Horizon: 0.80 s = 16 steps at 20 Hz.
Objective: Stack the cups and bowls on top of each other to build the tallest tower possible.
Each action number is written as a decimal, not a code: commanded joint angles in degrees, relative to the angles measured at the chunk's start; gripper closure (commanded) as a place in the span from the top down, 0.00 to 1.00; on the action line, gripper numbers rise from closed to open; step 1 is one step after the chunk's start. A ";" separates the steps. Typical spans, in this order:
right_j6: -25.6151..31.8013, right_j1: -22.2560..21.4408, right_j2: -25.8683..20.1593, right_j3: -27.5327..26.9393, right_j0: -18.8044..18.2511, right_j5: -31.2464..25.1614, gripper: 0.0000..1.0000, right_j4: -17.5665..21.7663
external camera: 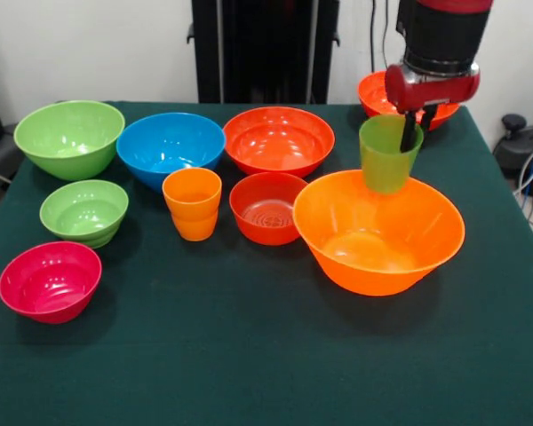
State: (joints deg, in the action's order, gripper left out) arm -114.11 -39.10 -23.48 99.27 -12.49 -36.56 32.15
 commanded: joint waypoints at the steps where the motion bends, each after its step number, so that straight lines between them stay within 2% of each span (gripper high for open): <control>1: 14.52 10.00 -4.02 -12.74 -0.80 -7.39 0.00 4.06; 11: 14.47 13.43 -3.91 -13.53 -1.06 -3.52 0.00 6.54; 16: 14.74 12.54 -5.67 -14.13 -1.80 -5.66 0.00 5.20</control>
State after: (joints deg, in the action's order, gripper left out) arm -114.11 -28.69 -24.93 89.10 -13.66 -39.03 34.34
